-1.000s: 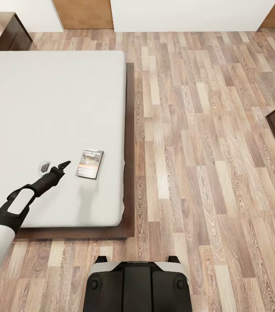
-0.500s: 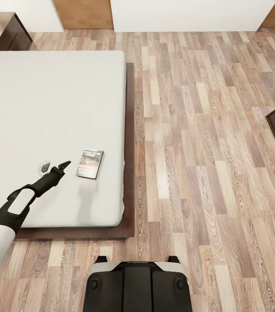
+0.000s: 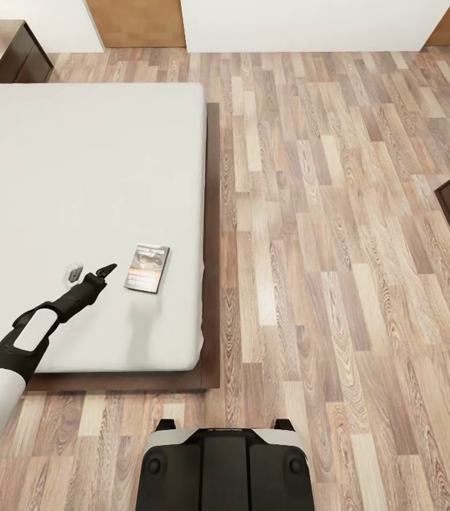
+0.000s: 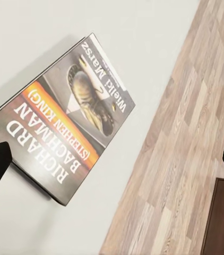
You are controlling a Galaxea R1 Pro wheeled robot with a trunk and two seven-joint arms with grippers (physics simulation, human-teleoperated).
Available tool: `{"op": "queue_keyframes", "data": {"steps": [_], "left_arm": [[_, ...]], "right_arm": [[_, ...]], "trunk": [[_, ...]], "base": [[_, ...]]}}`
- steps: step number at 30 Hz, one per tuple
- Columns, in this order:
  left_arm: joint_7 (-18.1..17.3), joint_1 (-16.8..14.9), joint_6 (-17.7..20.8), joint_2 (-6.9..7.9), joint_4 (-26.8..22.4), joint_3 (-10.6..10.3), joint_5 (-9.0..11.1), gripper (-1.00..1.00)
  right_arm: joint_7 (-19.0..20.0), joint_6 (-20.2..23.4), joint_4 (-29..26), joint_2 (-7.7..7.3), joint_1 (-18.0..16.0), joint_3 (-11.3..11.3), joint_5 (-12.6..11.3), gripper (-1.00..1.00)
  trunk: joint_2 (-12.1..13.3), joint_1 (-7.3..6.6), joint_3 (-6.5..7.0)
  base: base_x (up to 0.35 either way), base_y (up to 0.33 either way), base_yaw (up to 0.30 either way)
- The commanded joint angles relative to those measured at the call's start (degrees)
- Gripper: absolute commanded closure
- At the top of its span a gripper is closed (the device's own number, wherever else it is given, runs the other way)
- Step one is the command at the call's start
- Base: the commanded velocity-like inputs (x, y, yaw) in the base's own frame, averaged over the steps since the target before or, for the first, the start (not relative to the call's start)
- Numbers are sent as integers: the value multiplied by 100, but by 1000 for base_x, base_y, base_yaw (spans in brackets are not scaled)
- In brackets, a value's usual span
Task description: In the bedroom, move the book from the bed onto either nightstand, and place the two sandals side by side next to the bed.
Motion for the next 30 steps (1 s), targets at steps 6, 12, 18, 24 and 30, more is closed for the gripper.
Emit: {"op": "queue_keyframes", "data": {"steps": [6,12,18,24,30], "left_arm": [[10,-3,44,-4,-32,-6,59,-100],[17,-3,44,-2,-120,-6,59,-100],[20,-3,44,-2,-180,-6,59,-100],[19,-2,44,0,-199,-5,59,-100],[17,-4,44,5,-200,-5,59,-100]], "right_arm": [[21,-99,14,-154,353,13,-189,-100],[20,-406,20,-548,688,-136,-524,-100],[19,-638,21,-953,930,-271,-1057,-100],[3,-725,22,-1329,1166,-329,-1438,-100],[-157,-745,22,-1509,1343,-345,-1523,-100]], "trunk": [[-8,3,-5],[-8,3,-5],[-8,3,-5],[-8,3,-5],[-8,3,-5]], "base": [[0,0,0],[0,0,0],[0,0,0],[0,0,0],[0,0,0]]}}
